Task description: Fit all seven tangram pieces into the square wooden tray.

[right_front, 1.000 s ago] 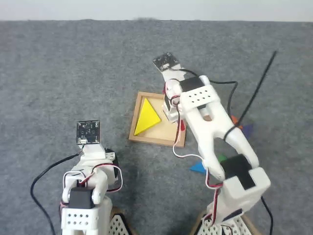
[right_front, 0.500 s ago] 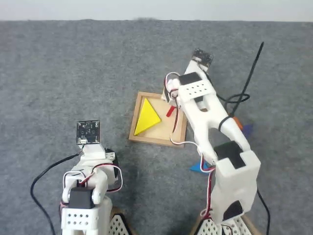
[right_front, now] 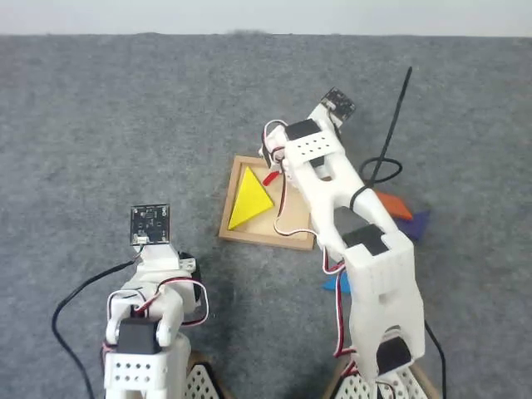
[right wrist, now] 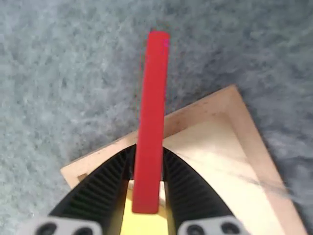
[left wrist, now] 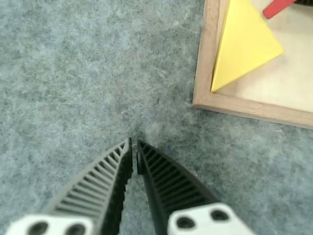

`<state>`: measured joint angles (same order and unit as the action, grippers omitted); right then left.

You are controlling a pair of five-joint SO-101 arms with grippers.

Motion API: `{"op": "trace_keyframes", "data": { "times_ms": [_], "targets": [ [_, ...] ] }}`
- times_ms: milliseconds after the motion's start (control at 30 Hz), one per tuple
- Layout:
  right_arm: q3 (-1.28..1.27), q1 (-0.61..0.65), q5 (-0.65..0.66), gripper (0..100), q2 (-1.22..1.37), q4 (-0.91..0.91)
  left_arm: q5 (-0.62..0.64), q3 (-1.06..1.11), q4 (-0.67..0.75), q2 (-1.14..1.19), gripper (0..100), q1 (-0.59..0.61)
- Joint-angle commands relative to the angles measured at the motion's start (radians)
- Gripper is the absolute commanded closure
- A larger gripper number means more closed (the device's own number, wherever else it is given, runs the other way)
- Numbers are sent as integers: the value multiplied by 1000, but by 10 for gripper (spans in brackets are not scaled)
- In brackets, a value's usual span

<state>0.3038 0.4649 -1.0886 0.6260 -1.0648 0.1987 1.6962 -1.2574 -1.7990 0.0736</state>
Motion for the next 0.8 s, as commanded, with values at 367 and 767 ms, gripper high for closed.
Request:
{"op": "trace_keyframes", "data": {
  "times_ms": [367,767],
  "targets": [
    [60,19,-15,633,-19,12,-15,-13,-5,-20,986,6],
    [74,81,135,587,-171,-159,-15,-13,-5,-20,986,6]
  ]
}}
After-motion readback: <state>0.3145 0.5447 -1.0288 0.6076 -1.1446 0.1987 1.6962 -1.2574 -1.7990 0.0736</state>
